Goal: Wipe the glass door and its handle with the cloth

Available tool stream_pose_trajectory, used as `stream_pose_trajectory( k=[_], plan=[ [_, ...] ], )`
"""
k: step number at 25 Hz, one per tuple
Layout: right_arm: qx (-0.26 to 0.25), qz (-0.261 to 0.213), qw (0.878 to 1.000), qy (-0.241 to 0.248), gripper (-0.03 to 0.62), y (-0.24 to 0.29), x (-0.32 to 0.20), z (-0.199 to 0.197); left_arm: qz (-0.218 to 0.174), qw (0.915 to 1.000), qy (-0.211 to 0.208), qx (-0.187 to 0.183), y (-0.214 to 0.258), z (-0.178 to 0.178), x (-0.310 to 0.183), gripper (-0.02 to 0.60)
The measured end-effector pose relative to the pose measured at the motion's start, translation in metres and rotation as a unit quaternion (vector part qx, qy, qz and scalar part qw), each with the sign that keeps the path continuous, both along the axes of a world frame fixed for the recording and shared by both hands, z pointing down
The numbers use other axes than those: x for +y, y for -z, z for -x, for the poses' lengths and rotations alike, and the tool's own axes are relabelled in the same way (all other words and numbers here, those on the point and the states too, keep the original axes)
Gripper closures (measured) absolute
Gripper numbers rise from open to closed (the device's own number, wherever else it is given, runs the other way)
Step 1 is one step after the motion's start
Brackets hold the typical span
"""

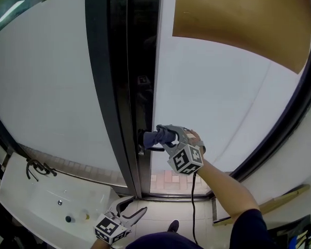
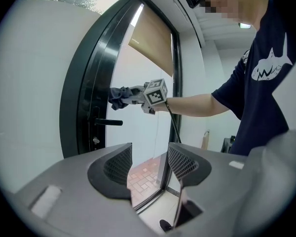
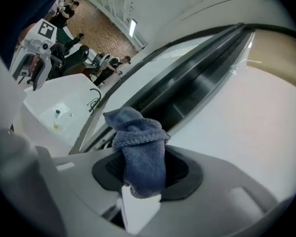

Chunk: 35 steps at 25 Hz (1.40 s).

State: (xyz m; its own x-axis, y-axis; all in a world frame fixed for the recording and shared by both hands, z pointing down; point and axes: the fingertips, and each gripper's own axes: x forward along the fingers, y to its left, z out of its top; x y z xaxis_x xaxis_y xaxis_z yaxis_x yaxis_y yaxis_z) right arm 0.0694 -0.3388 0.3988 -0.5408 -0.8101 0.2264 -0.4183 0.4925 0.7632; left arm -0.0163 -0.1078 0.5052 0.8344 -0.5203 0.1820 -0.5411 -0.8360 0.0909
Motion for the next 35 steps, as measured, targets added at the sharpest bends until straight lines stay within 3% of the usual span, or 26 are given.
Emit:
stream_pose_trajectory(
  k=[5,10,14,18,22,26,35],
  plan=[
    [-0.033,0.056,0.998,0.010,0.444,-0.014,-0.020,0.056,-0.002,0.9997,0.023,0.001,0.001,0.012,0.001,0.357],
    [-0.058,0.133,0.989,-0.012,0.444,-0.046,-0.039,0.076,0.011,0.9989,0.045,-0.001,0.001,0.021,0.003,0.357],
    [-0.064,0.145,0.987,-0.015,0.444,-0.054,-0.040,0.081,0.008,0.9990,0.043,0.003,-0.006,0.023,0.003,0.357],
    [-0.034,0.163,0.986,-0.010,0.445,-0.071,-0.031,0.085,0.005,0.9993,0.037,0.006,-0.008,0.019,0.003,0.357],
    [-0.060,0.207,0.976,-0.016,0.447,-0.086,-0.028,0.086,0.006,0.9995,0.032,0.005,-0.004,0.014,0.003,0.357],
    [-0.109,0.287,0.952,-0.008,0.447,-0.087,-0.031,0.083,0.002,0.9996,0.027,0.004,-0.006,0.012,0.001,0.357],
    [-0.004,0.304,0.952,0.018,0.445,-0.096,-0.012,0.063,0.000,0.9997,0.026,0.004,-0.005,0.012,0.001,0.357]
  ],
)
